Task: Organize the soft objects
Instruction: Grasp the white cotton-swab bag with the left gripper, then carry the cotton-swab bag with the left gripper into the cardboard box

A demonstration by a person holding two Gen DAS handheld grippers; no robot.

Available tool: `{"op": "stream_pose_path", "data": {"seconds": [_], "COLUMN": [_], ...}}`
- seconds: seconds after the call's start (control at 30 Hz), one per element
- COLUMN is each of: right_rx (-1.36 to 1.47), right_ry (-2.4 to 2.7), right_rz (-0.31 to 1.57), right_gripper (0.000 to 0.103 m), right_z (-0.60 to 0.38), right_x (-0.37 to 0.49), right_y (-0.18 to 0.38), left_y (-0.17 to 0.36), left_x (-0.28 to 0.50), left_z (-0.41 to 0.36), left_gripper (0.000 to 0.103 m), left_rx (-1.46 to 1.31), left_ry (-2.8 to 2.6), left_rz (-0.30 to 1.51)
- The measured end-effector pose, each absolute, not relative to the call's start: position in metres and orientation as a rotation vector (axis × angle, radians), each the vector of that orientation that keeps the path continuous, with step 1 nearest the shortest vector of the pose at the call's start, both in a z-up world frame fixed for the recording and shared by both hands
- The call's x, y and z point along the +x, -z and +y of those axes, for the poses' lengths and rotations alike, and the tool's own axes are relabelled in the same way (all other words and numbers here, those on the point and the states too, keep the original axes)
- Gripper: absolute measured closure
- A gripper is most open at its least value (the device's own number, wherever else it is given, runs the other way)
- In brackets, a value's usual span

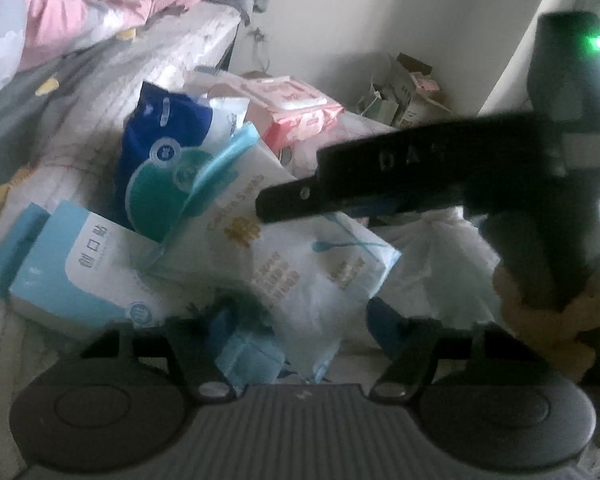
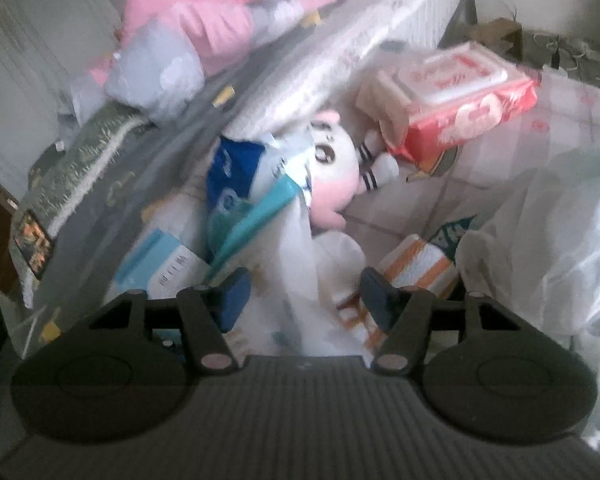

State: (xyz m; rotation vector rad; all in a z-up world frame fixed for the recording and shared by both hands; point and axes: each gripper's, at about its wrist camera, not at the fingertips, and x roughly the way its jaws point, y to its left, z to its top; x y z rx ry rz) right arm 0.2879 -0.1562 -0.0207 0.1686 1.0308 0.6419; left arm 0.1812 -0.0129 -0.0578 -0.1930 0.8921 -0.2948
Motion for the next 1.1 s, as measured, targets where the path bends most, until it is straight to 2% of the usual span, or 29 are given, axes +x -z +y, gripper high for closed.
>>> {"op": "stream_pose_path", "data": {"seconds": [0.1,0.17,0.43,0.87,1.1], "right_rx": [0.184,0.200,0.219,0.287,0.355], "right_ry": [-0.656,-0.665,-0.663,-0.681,-0.658], "right_rz": [1.038,1.053,1.074,0.988,0.885], "right_gripper": [0.048,0.058,0.074,0.078,0.079], "right_z": [-0.157,-0.158,-0.162,-0.186,-0.230], "right_x": [0.290,0.289,0.272,0.219,0.192], "right_y": [0.026,0.027,0.017,-0.027,-0.060], "left_y": [0.063,0.064,0.051,0.007,-0.027], "left_x": [0.184,0.184,0.172,0.130,0.116], "left_z": [-0.013,-0.013,-0.016,-0.033,-0.071], "left_gripper": [0.038,0.044,0.054,0.055,0.055], "left_rx": [-0.205,-0.213,-0.190,-0.108,-0.022], "left_ry": [0.300,0.307,0.305,0.338,0.393], "left_rz": [0.908,0.913,0.903,0.839,0.782]}}
